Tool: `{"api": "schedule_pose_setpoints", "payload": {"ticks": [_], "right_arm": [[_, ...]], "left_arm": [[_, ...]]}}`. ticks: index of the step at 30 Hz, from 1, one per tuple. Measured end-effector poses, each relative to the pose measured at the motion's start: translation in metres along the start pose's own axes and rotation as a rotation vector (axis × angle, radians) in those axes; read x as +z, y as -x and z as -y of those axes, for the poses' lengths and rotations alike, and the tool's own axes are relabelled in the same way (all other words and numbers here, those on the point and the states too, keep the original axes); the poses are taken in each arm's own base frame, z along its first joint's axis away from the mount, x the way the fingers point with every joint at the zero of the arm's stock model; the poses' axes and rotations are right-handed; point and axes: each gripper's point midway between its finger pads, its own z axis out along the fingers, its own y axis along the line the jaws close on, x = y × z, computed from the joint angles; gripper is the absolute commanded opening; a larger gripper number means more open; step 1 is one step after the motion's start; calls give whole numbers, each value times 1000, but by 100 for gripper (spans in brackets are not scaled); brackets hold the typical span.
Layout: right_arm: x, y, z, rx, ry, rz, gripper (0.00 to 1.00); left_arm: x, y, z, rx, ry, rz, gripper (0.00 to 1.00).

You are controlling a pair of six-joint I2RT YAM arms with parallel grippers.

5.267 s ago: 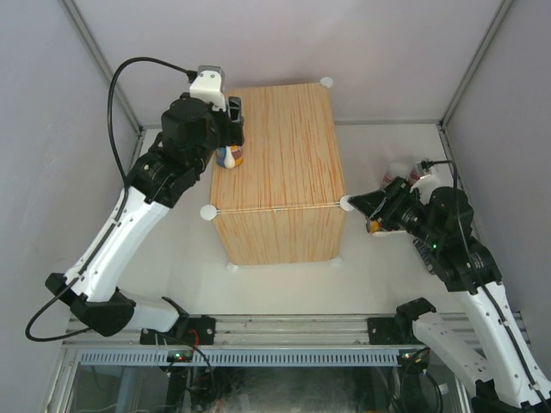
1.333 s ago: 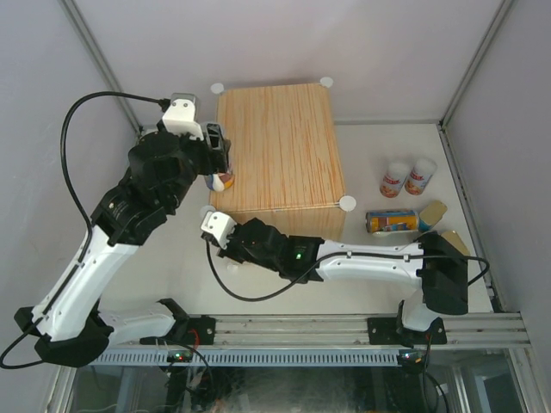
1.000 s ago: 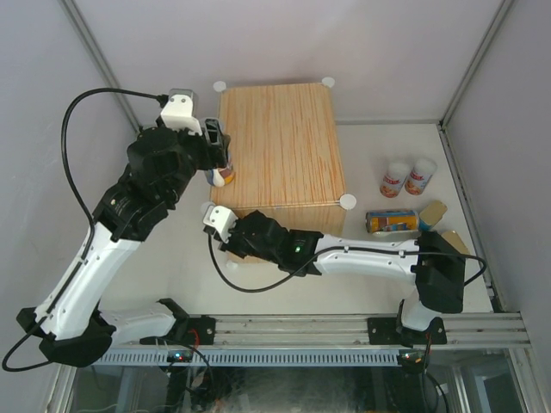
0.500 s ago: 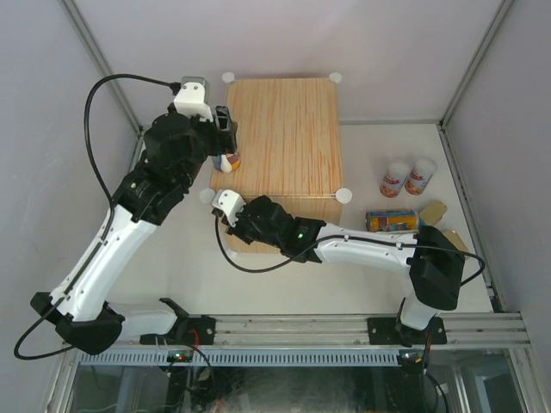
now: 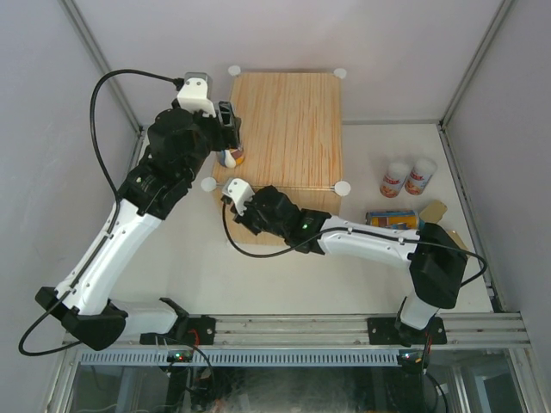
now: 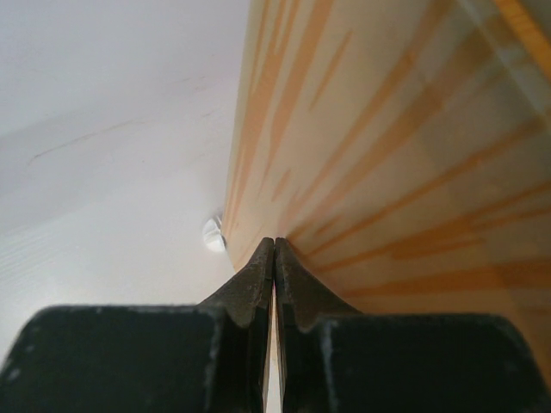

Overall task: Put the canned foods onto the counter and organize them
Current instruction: Move the counter to the center of the board.

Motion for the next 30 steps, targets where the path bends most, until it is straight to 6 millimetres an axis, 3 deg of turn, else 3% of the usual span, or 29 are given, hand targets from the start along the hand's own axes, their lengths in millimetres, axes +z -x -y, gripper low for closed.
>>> {"api": "schedule_pose_setpoints", "payload": {"ticks": [5, 13, 24, 30], "right_arm": [[-5, -2, 10, 11, -33, -14, 0], [-28, 13, 22, 40, -75, 24, 0], [-47, -9, 27, 85, -108, -3, 5], [-66, -4, 32, 121, -136, 22, 10]], "left_arm": [[0, 0, 3, -8, -17, 0, 0], [0, 0, 8, -8, -47, -3, 0], [0, -2, 12, 2, -69, -9, 0], [-1, -4, 15, 2, -93, -11, 0]]}}
